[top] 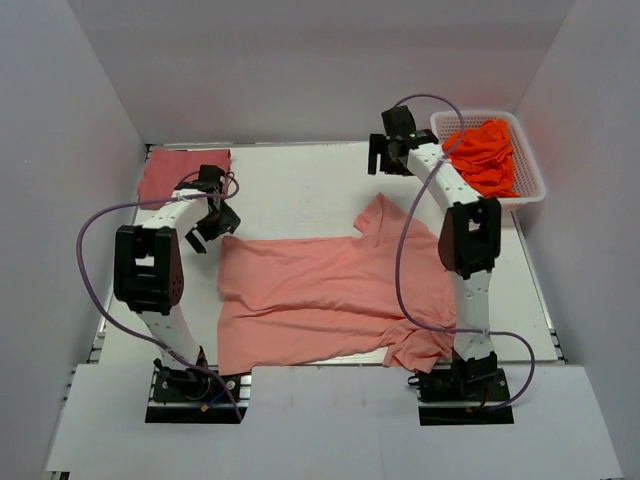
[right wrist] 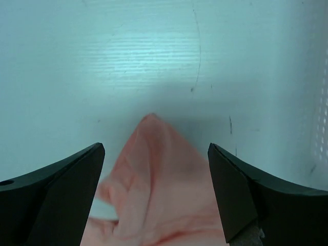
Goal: Fold and stack the t-shirts
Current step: Flatten out the tshirt
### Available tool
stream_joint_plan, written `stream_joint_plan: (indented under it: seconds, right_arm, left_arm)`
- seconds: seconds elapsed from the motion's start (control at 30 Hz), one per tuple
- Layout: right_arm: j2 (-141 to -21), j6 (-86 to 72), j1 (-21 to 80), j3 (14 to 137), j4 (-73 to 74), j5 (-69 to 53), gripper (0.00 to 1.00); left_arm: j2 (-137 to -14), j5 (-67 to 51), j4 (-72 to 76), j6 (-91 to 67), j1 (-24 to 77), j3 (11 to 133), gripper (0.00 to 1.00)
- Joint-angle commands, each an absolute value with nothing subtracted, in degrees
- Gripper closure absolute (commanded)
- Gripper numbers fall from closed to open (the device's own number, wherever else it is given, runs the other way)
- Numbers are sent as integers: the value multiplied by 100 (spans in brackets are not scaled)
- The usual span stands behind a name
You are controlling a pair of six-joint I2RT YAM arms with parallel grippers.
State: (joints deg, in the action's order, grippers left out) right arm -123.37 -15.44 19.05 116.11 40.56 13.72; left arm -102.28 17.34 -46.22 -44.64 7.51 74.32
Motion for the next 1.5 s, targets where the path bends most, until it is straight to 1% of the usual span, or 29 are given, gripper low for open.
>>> stream_joint_plan:
  seconds: [0.0,0.03,0.07,0.17,0.2,0.27,0.37,0.4,0.43,0.47,0.5,0.63,0.7,0.73,0.97,1.1,1.23,1.37,1.47]
  right_arm:
    - [-12840,-1186,1828,12444,4158,1749,12]
    - [-13119,-1178,1811,12532,4044,1723,12]
    - [-13174,-1160,1784,12507,3886,1644,14]
    - [-13385,-1151,1731,12244,3560,1652,15]
    - [-13481,-1151,1723,12278,3542,1696,15]
    - [-13639,-1178,1679,12305,3542,1810,22]
    - [-13667,-1257,1617,12139,3437,1680,30]
    - [-13693,-1274,1617,12112,3428,1653,32]
    - [-13693,-1274,1591,12050,3410,1539,38]
    - [-13702,-1240,1608,11902,3358,1373,40]
    - [-13693,-1152,1600,11848,3297,1214,42]
    - [-13807,-1081,1643,11768,3225,801,42]
    - [-13817,-1107,1626,11699,3199,537,42]
    - [-13825,-1125,1635,11663,3138,484,42]
    - [-13755,-1345,1600,11593,3041,518,43]
    - [-13623,-1257,1626,11444,2874,335,43]
    - [-13439,-1125,1635,11365,2673,167,43]
    - [-13430,-870,1687,11364,2671,465,43]
    - [-13535,-888,1688,11347,2847,589,48]
  left_arm:
    - [-10369,1803,-4386,-4483,581,7610,0]
    - [-10458,1802,-4316,-4404,528,7664,2]
    - [-10563,1741,-4255,-4351,527,7760,8]
    - [-10993,1670,-4271,-4254,475,7980,18]
    - [-11091,1731,-4271,-4202,475,7980,26]
    - [-11232,1671,-4359,-4201,475,8051,32]
    - [-11232,1442,-4097,-4123,475,7744,39]
    - [-11232,1381,-4035,-4070,475,7691,46]
    - [-11293,1380,-3947,-4000,475,7621,51]
    - [-11294,1380,-3946,-3999,475,7620,56]
    - [-11346,1380,-3946,-3999,475,7620,66]
    - [-11399,1380,-3999,-3885,475,7726,83]
    - [-11399,1258,-3947,-3885,475,7726,89]
    - [-11399,1257,-3894,-3833,475,7665,99]
    - [-11154,1073,-3613,-3666,475,7445,100]
    - [-10855,1072,-3314,-3604,475,7208,100]
    - [-10662,1072,-3313,-3604,475,7155,100]
    - [-10547,1072,-3252,-3604,475,7102,100]
    - [-10547,1072,-3252,-3604,475,7102,100]
